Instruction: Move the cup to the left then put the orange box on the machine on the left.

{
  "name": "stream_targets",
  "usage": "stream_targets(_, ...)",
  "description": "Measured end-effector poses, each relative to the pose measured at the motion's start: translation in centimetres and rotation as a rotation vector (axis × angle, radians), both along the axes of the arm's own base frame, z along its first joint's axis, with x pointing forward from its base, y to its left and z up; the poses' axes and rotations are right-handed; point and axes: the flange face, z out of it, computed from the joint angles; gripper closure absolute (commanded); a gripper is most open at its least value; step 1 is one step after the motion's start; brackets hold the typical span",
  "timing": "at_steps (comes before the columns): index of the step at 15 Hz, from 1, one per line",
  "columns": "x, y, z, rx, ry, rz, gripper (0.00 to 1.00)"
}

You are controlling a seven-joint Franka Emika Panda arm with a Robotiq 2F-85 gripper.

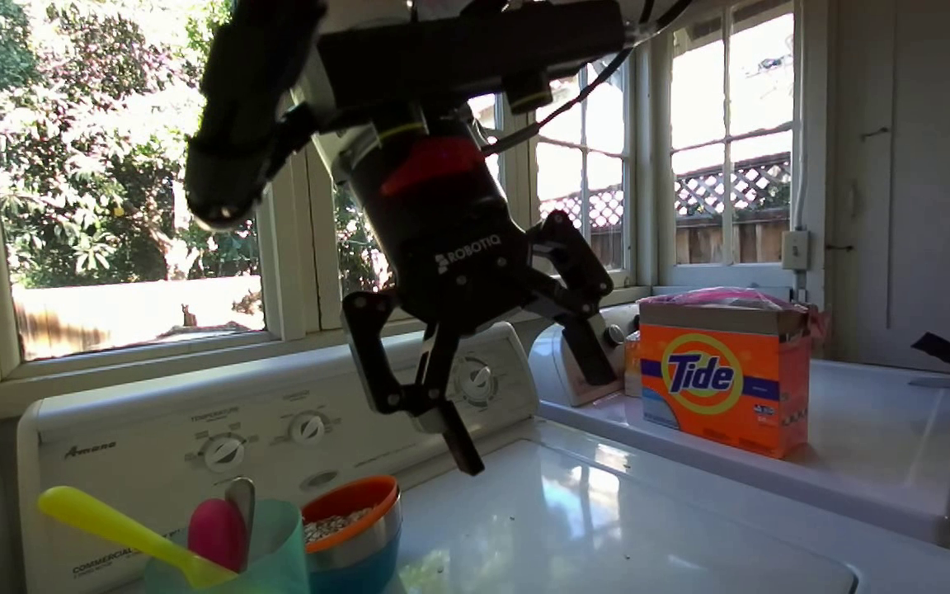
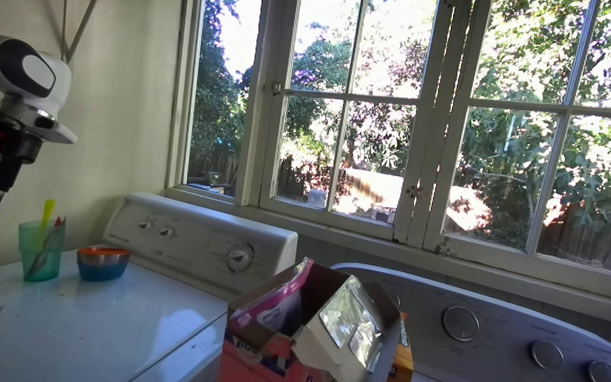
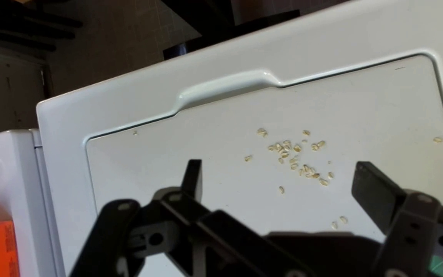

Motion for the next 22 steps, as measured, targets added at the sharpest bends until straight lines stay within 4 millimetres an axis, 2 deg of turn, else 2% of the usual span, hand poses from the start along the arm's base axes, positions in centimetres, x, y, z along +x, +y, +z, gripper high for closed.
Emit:
stream_targets(3, 0.6, -1.2, -0.5, 0.012, 0.021, 0.036, 0.0)
stream_targets(6, 1.8, -5.3, -2.4, -0.006, 0.02, 0.058, 0.0)
stream_targets(8, 3.1, -9.6, -4.0, 0.0, -0.036, 0.068, 0.0)
stream_targets(10, 4.7, -14.8, -5.1, 0.017, -0.115, 0.106, 0.0)
stream_targets(14, 7.1, -25.5, -5.3, 0.063, -0.299, 0.196, 0.0)
stream_targets(15, 7.2, -27.2, -5.3, 0.065, -0.305, 0.189, 0.0)
stream_targets(16, 7.3, -27.6, -5.3, 0.063, -0.306, 0.185, 0.0)
stream_targets(20, 7.3, -26.1, -5.1, 0.068, -0.309, 0.204, 0.0)
stream_targets(22, 7.4, -27.4, -5.0, 0.048, -0.313, 0.199, 0.0)
